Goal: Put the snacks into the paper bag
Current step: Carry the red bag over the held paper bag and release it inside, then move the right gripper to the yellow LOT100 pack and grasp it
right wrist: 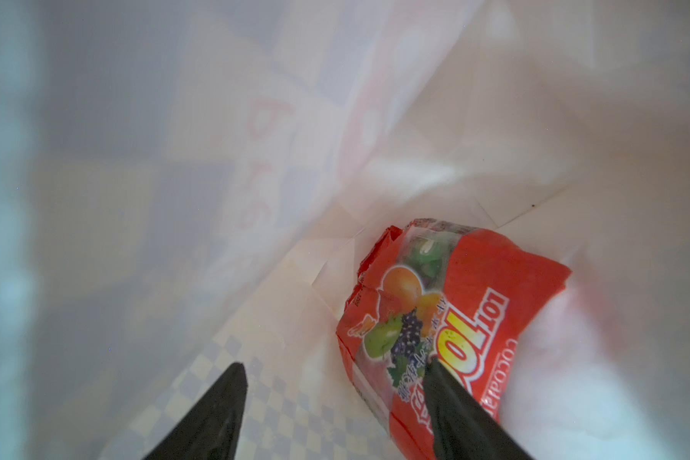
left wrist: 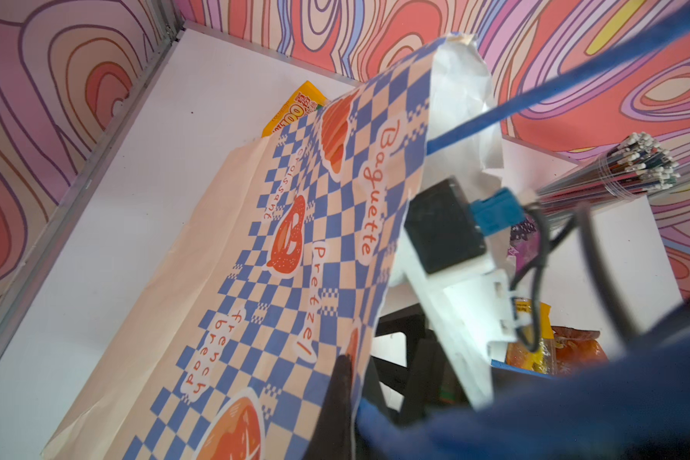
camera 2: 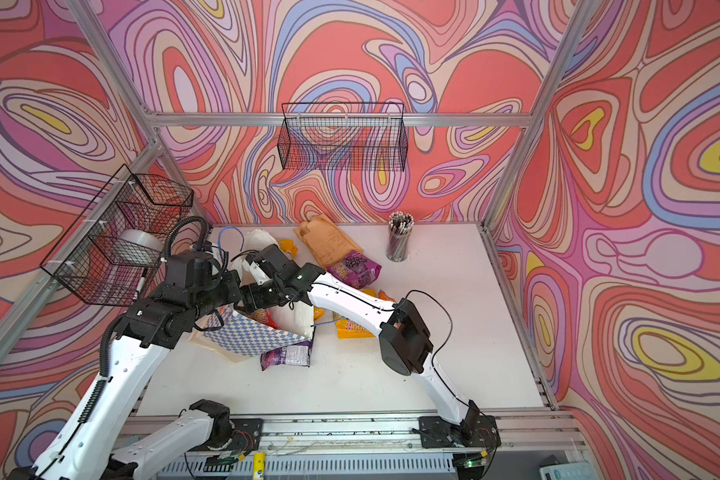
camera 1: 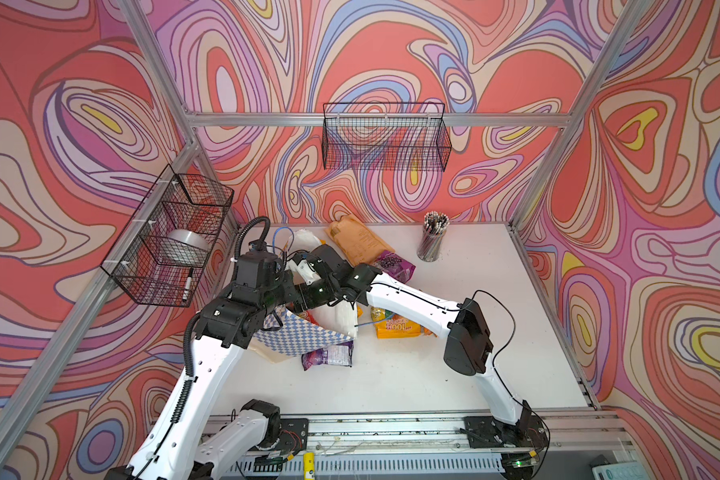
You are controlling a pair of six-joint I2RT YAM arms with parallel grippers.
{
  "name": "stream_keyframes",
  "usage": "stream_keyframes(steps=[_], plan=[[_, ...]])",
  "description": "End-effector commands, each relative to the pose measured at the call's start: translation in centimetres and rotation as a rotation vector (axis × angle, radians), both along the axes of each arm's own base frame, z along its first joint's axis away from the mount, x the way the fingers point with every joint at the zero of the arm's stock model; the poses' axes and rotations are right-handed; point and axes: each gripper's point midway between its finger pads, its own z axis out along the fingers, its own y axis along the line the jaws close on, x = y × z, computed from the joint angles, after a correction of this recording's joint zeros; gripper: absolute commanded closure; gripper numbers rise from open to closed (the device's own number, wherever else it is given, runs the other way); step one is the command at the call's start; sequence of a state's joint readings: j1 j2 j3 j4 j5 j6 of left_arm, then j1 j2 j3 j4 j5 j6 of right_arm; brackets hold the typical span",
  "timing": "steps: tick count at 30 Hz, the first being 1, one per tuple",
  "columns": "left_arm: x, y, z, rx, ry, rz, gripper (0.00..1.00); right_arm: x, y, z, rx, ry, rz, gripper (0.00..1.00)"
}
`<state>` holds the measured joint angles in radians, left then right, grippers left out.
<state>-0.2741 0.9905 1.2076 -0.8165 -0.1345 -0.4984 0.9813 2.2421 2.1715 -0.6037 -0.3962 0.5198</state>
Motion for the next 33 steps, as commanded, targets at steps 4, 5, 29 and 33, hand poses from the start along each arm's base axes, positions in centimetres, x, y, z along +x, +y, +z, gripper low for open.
stream_keyframes(steps=[4, 5, 29, 33], plan=[[0.3, 0.6, 1.0, 0.015, -0.022, 0.035, 1.0, 1.2, -3.5, 9.9, 0.068, -0.184, -0.08, 0.17], [0.4, 0.6, 1.0, 0.019, -0.021, 0.037, 1.0, 1.4, -4.3, 10.8, 0.067, -0.203, -0.1, 0.16], [-0.9, 6.3, 3.4, 0.328, -0.002, 0.213, 1.0, 3.7, -26.9, -3.5, -0.26, 0.033, -0.688, 0.02], [-1.1, 6.7, 3.5, 0.358, 0.005, 0.215, 1.0, 5.2, -30.8, -7.2, -0.317, 0.085, -0.808, 0.02]])
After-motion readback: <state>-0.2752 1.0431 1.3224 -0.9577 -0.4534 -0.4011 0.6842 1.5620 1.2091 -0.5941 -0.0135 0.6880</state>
